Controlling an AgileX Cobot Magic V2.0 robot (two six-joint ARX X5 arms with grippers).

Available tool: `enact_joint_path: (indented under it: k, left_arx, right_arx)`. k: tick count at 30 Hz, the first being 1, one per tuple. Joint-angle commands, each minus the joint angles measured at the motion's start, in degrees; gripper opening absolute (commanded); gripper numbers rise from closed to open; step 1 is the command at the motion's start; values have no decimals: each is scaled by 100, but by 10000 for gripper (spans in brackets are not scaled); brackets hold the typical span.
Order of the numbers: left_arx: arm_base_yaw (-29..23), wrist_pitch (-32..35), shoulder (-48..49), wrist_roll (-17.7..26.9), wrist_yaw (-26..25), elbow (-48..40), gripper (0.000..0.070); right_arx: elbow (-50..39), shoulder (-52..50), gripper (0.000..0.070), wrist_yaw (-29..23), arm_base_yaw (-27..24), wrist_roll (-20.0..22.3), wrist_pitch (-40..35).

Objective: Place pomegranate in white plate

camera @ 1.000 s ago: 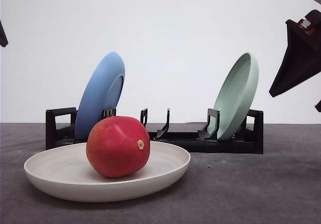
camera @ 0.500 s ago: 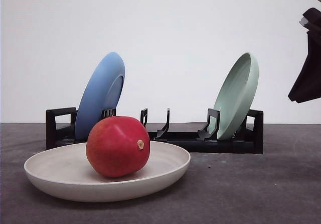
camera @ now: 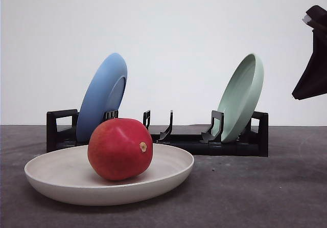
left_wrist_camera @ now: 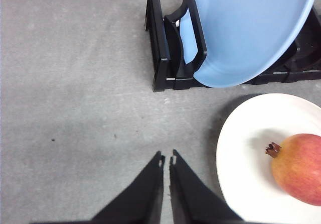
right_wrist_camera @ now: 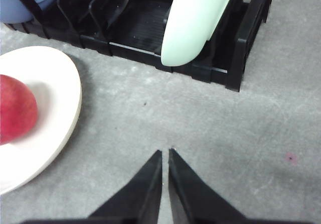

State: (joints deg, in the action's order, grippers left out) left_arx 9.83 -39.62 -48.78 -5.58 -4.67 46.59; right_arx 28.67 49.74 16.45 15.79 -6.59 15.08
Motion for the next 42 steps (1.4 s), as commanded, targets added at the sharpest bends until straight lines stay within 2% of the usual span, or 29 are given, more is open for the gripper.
enact_joint_path:
  k: [1,3,5,11,16,23,28,34,42]
  left_arx:
    - [-9,90,22,-2,-17,-11,0]
    - [-23,297,151,262,-3,-193,0]
    - [-71,786,400,406,0,-582,0]
    - [-261,2720,1618,299,1,-2362,0]
    - [-473,3656,2750,300,159,-3579,0]
    - [-661,3592,4102,301,191,-4531,0]
    - [-774,2978,4813,431,218,-4590,0]
    - [-833,2883,4866,612,234,-4590,0]
    - [-831,2892,4864,603,230,-4590,0]
  right_arx:
    - [17,33,16,7,20,-46,-53]
    - [17,33,16,7,20,-44,-53]
    - [17,33,16,7,20,-46,-53]
    - [17,33,16,7,20,-46,-53]
    - [17,33,16,7,20,-44,-53]
    - [17,33,16,7,20,-46,-53]
    - [17,33,16,6,20,-44,-54]
    - [17,33,16,3,18,-46,-81]
    - [17,33,16,7,20,-46,-363]
